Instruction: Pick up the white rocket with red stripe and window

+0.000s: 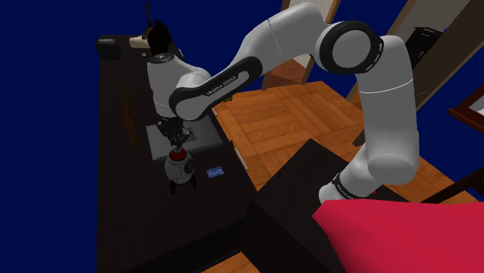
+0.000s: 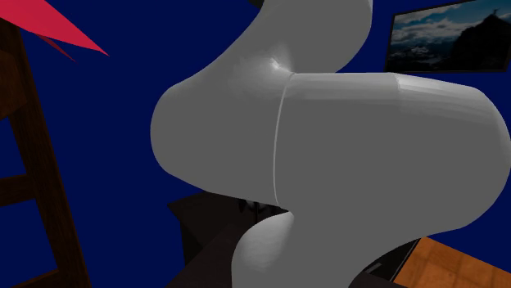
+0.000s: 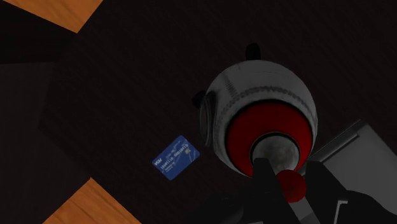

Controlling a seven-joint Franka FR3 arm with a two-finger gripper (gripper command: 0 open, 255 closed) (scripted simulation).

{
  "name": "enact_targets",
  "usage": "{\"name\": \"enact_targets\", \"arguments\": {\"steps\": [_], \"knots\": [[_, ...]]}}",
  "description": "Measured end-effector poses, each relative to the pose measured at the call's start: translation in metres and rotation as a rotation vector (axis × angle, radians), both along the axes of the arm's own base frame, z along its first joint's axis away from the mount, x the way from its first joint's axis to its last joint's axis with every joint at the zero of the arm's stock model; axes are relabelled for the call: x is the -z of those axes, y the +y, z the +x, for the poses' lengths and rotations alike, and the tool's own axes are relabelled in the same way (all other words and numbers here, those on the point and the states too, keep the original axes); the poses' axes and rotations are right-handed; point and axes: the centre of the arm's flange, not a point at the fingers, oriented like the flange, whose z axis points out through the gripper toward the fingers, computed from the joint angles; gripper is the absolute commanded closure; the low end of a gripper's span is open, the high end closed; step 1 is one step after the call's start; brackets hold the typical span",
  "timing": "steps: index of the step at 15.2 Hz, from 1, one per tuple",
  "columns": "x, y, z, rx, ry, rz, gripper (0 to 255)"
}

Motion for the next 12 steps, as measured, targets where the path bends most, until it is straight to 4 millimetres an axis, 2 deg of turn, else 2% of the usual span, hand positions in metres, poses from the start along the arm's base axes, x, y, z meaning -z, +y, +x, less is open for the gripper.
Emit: {"name": "enact_targets", "arguments": {"steps": [3,12], "knots": [[-0.005,0.001,-0.001,0.0,0.002,-0.001,255],[-0.05,0.001,-0.002,0.0,0.003,-0.001,255]]}}
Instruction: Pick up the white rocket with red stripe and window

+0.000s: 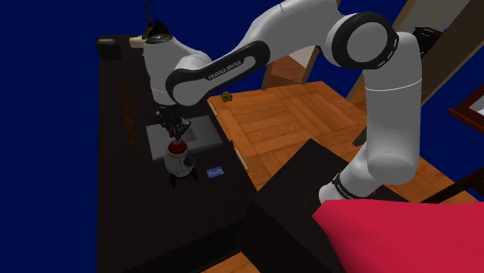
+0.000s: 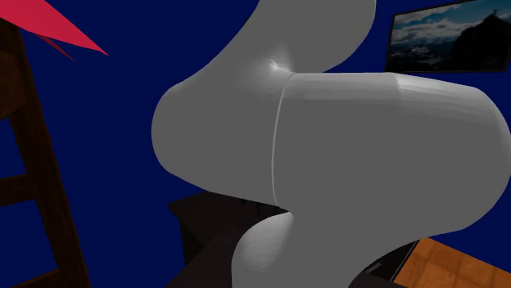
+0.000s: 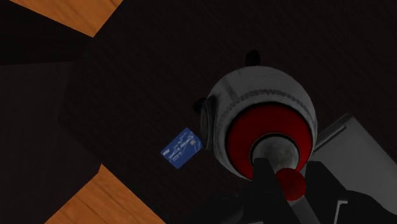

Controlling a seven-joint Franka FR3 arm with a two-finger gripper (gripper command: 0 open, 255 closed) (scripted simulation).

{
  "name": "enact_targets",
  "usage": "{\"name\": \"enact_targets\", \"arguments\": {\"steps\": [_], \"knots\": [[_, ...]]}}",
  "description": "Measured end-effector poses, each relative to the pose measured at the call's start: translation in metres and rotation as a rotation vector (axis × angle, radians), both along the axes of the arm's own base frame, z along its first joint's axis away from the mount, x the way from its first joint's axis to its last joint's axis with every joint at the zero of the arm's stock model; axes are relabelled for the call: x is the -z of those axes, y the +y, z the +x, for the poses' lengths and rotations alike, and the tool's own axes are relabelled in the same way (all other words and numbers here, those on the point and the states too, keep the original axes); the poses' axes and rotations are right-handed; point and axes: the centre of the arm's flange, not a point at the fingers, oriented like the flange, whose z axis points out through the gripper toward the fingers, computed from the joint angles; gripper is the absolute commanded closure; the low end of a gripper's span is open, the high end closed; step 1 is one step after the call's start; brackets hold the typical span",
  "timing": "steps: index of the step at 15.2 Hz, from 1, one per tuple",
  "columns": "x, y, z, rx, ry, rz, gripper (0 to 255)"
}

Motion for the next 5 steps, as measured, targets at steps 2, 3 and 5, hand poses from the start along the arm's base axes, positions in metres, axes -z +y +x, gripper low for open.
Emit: {"name": "enact_targets", "arguments": {"steps": [2,3,5], "knots": [[-0.011,0.001,0.001,0.0,0.0,0.0,255],[-0.016,0.001,0.001,0.0,0.0,0.0,255],[-0.025,0.001,0.002,0.0,0.0,0.0,255]]}}
